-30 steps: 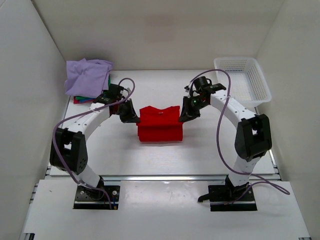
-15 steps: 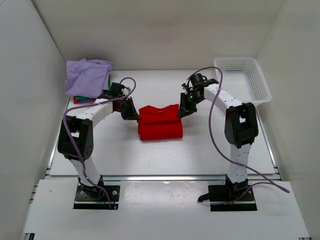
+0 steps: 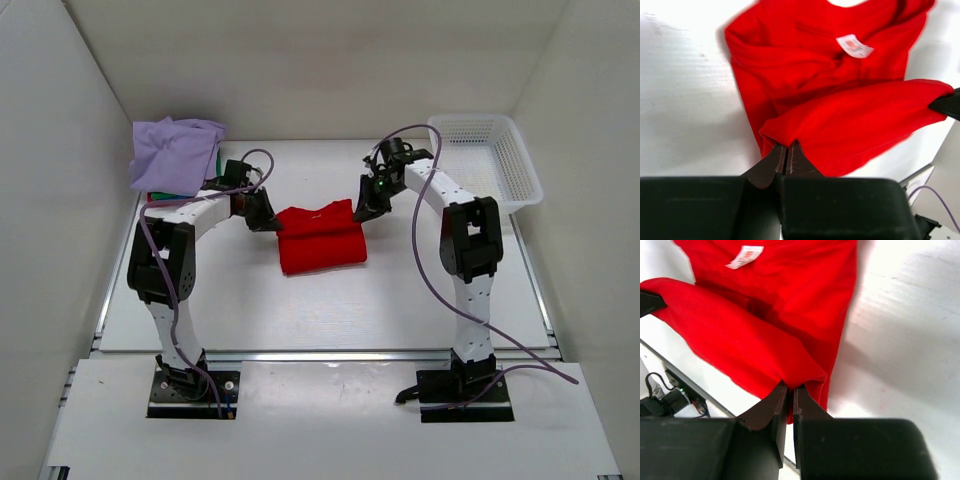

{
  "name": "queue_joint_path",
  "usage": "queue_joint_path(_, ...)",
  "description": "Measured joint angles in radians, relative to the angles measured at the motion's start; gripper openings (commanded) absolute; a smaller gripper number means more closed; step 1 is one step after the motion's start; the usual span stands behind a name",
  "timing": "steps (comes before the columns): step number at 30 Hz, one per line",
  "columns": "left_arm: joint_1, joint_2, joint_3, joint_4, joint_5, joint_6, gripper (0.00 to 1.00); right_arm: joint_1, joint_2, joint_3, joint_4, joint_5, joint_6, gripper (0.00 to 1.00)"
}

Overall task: Fold and stack the t-shirts
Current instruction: Fold the long partially folded tshirt into a neat square

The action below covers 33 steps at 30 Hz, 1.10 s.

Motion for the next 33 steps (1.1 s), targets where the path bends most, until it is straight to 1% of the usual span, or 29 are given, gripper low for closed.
queue_joint_path(1,0.0,0.012,0.003,0.003,-0.002,0.0,0.07,0.0,0.01,0.002,0.002,0.001,-0.002,0.0)
queue_joint_path(3,0.002,0.032,0.006,0.008,-0.005,-0.005,0.08,0.0,0.03,0.002,0.009,0.001,-0.004,0.08)
queue_joint_path(4,0.002,0.04,0.008,0.009,-0.005,-0.008,0.07,0.0,0.038,0.002,0.015,0.0,-0.005,0.09)
queue_joint_path(5,0.003,0.049,0.011,0.009,-0.006,-0.01,0.08,0.0,0.045,0.002,0.024,0.001,-0.006,0.14)
queue_joint_path(7,0.005,0.061,0.02,0.012,-0.01,-0.014,0.08,0.0,0.049,0.002,0.043,0.0,-0.007,0.18)
queue_joint_path(10,0.013,0.065,0.021,0.019,-0.016,-0.02,0.07,-0.003,0.048,0.002,0.101,-0.01,-0.003,0.19)
queue_joint_path(11,0.016,0.065,0.021,0.025,-0.016,-0.026,0.04,-0.006,0.048,0.002,0.126,-0.014,0.0,0.19)
queue_joint_path(12,0.021,0.065,0.021,0.036,-0.017,-0.032,0.05,-0.008,0.048,0.0,0.152,-0.021,0.005,0.22)
queue_joint_path(13,0.025,0.065,0.019,0.049,-0.019,-0.037,0.07,-0.013,0.045,-0.009,0.192,-0.034,0.013,0.23)
queue_joint_path(14,0.029,0.065,0.017,0.059,-0.018,-0.043,0.12,-0.017,0.037,-0.027,0.241,-0.044,0.023,0.28)
queue_joint_path(15,0.036,0.065,0.014,0.075,-0.018,-0.05,0.14,-0.023,0.027,-0.051,0.287,-0.055,0.037,0.3)
queue_joint_path(16,0.042,0.065,0.011,0.089,-0.017,-0.059,0.14,-0.031,0.017,-0.078,0.338,-0.072,0.05,0.3)
queue_joint_path(17,0.047,0.065,0.008,0.103,-0.018,-0.069,0.14,-0.037,0.008,-0.103,0.386,-0.084,0.063,0.34)
queue_joint_path(18,0.05,0.065,0.005,0.117,-0.018,-0.078,0.19,-0.043,-0.002,-0.129,0.434,-0.095,0.076,0.37)
queue_joint_path(19,0.053,0.065,0.002,0.131,-0.018,-0.084,0.29,-0.049,-0.011,-0.156,0.485,-0.106,0.094,0.38)
queue_joint_path(22,0.063,0.065,-0.024,0.21,-0.017,-0.131,0.39,-0.063,-0.041,-0.24,0.639,-0.137,0.133,0.42)
queue_joint_path(25,0.079,0.056,-0.113,0.388,-0.009,-0.24,0.43,-0.071,-0.056,-0.272,0.72,-0.15,0.138,0.46)
queue_joint_path(28,0.094,0.055,-0.186,0.535,0.001,-0.363,0.45,-0.066,-0.067,-0.273,0.737,-0.154,0.075,0.47)
queue_joint_path(31,0.103,0.068,-0.16,0.595,0.011,-0.421,0.45,-0.048,-0.108,-0.304,0.734,-0.135,-0.024,0.5)
queue_joint_path(33,0.106,0.074,-0.122,0.63,0.004,-0.435,0.47,-0.028,-0.152,-0.346,0.736,-0.116,-0.084,0.48)
